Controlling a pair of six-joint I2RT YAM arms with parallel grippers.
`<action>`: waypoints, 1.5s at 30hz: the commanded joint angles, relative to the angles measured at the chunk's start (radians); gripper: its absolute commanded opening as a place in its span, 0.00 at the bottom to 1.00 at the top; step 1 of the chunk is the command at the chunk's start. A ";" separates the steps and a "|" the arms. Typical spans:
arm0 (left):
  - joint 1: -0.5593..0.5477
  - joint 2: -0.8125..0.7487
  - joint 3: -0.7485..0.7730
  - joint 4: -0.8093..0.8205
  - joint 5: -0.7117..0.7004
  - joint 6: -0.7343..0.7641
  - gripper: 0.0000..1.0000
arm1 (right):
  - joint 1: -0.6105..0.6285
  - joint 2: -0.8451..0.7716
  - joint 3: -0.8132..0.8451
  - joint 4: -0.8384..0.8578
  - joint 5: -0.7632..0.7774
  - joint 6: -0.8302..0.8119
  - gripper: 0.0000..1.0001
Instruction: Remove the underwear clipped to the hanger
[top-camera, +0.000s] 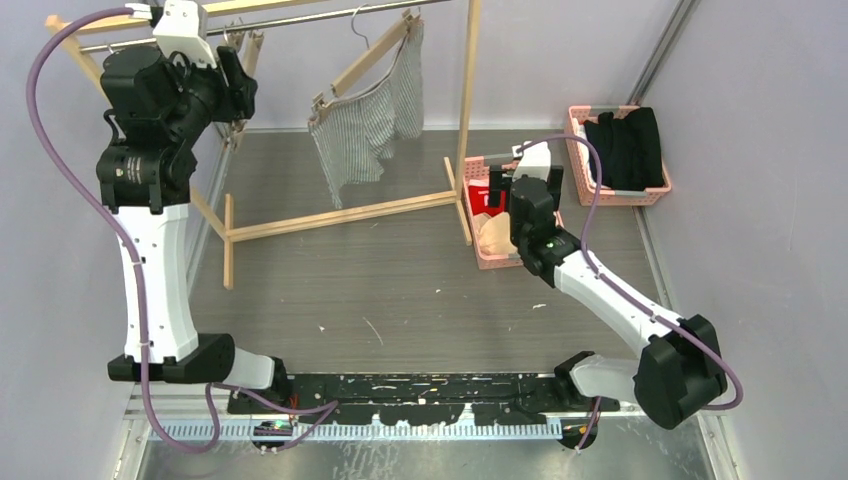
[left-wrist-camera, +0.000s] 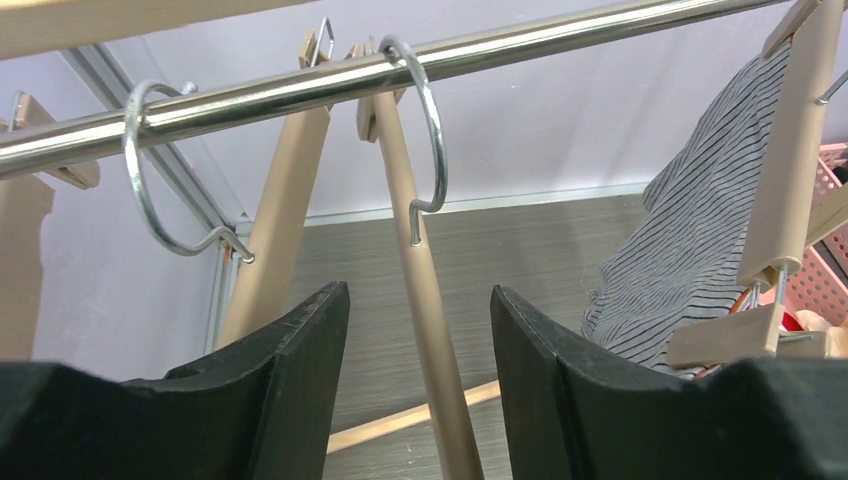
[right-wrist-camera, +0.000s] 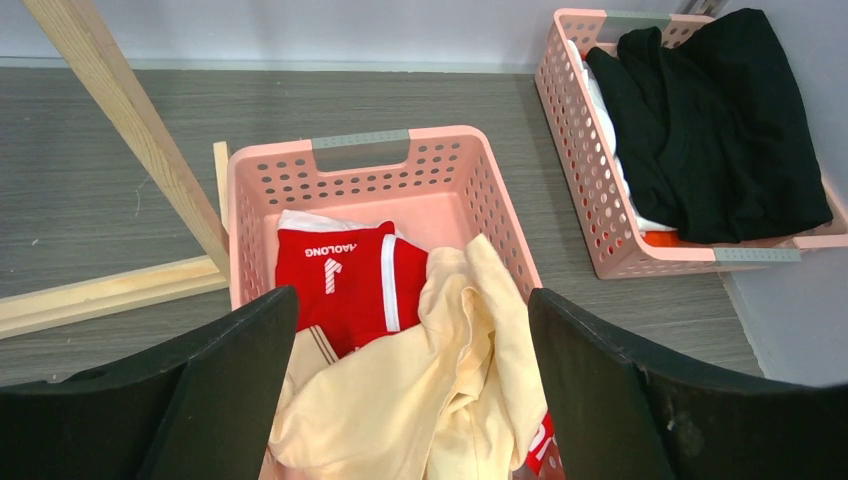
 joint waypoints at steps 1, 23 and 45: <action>0.005 -0.076 0.003 0.033 -0.016 0.016 0.57 | -0.004 -0.068 -0.003 0.053 -0.006 0.007 0.91; -0.220 0.043 0.251 -0.072 -0.015 0.076 0.47 | -0.002 -0.255 -0.058 0.021 -0.111 0.044 0.85; -0.435 0.293 0.408 -0.043 -0.167 0.140 0.52 | 0.006 -0.301 -0.093 -0.005 -0.120 0.050 0.82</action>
